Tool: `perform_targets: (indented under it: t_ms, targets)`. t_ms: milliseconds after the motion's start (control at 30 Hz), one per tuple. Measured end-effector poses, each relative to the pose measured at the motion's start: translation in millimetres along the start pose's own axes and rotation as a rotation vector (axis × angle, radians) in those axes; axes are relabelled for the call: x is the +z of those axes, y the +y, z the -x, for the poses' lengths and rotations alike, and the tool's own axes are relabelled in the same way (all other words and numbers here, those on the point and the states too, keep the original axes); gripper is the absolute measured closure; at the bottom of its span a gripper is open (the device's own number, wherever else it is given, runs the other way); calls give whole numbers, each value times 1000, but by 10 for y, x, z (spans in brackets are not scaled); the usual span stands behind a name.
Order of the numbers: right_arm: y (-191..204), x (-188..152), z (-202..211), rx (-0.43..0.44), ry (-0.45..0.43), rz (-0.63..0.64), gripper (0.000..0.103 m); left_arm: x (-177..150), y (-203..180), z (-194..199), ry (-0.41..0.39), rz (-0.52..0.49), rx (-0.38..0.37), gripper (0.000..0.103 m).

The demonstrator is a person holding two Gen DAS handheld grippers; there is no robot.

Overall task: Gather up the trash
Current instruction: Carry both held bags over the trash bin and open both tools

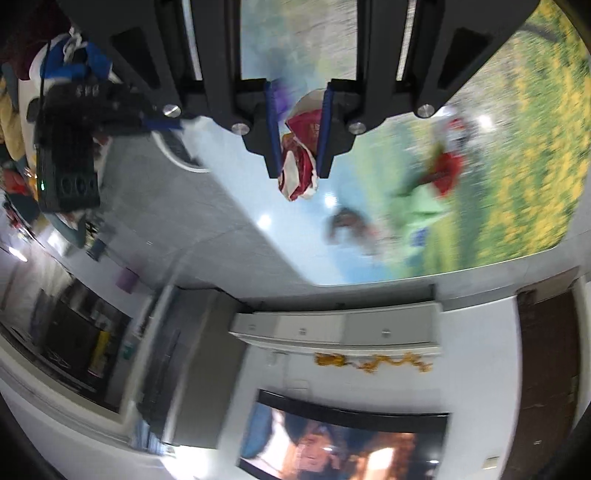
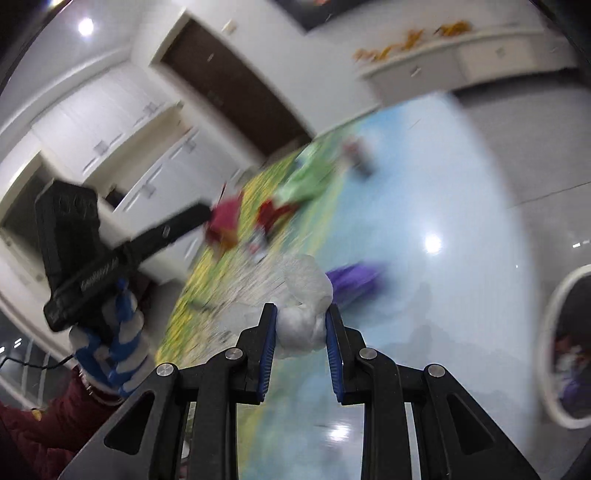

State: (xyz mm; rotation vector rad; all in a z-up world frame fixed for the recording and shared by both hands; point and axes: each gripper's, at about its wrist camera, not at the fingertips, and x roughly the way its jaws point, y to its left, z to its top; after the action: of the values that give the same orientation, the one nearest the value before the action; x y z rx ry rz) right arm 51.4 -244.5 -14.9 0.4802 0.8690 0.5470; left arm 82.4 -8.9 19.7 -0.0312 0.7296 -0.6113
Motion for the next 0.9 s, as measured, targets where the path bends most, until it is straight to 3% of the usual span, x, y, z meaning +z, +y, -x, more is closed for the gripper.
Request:
perform_targets:
  t_ms: [167, 367, 600, 900]
  targets:
    - [-556, 62, 706, -259, -139, -19, 77, 165, -619, -492, 59, -40, -127, 85]
    - [-1194, -64, 1179, -469, -205, -118, 76, 236, -1373, -1286, 187, -85, -241, 85]
    - [-1910, -259, 1265, -580, -192, -232, 74, 147, -1995, -2143, 321, -95, -279, 85]
    - [-2556, -343, 1127, -643, -123, -306, 70, 25, -2327, -2789, 419, -72, -293, 84]
